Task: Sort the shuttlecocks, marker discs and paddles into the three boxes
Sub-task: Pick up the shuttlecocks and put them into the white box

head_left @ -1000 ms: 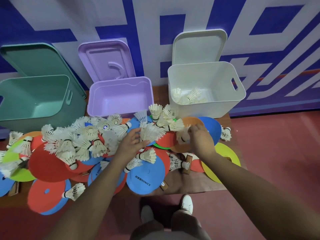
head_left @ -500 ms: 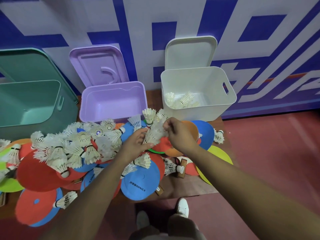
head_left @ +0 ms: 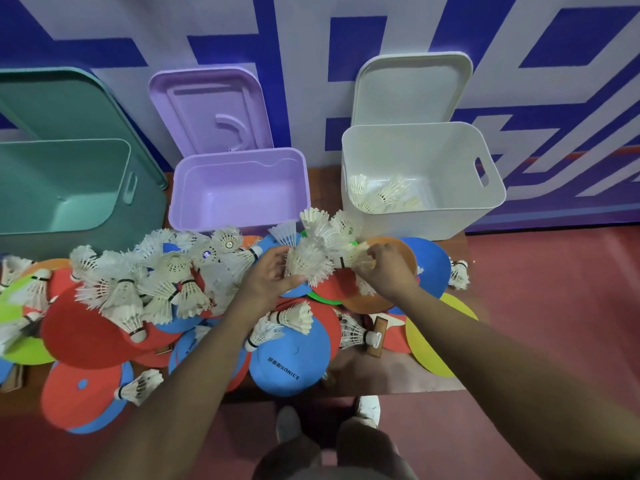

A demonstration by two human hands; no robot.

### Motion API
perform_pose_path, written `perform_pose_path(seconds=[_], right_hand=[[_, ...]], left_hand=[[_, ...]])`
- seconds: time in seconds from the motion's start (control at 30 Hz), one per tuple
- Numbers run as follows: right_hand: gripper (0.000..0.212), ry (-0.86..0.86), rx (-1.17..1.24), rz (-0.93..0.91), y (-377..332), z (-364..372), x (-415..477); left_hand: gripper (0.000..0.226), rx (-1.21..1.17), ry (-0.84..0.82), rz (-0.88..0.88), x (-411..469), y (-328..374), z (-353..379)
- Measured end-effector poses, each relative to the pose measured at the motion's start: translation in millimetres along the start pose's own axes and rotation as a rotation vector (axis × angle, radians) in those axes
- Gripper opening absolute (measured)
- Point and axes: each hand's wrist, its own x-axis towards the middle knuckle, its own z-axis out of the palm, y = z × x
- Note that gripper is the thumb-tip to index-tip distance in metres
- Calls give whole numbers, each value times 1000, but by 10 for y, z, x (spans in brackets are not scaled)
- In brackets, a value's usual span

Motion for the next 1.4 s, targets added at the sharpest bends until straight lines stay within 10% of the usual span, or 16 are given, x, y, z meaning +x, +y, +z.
perform_pose_path(seconds=[0.23, 0.7, 1.4], right_hand=[[15, 193, 197, 181, -31, 100, 123], [9, 423, 527, -130, -628, -1034, -533], [20, 178, 404, -71, 451, -1943, 652]], left_hand=[[55, -5, 14, 0, -8, -36, -104], [62, 90, -70, 80, 108, 343, -235], [53, 564, -108, 292, 1289, 1570, 1139]])
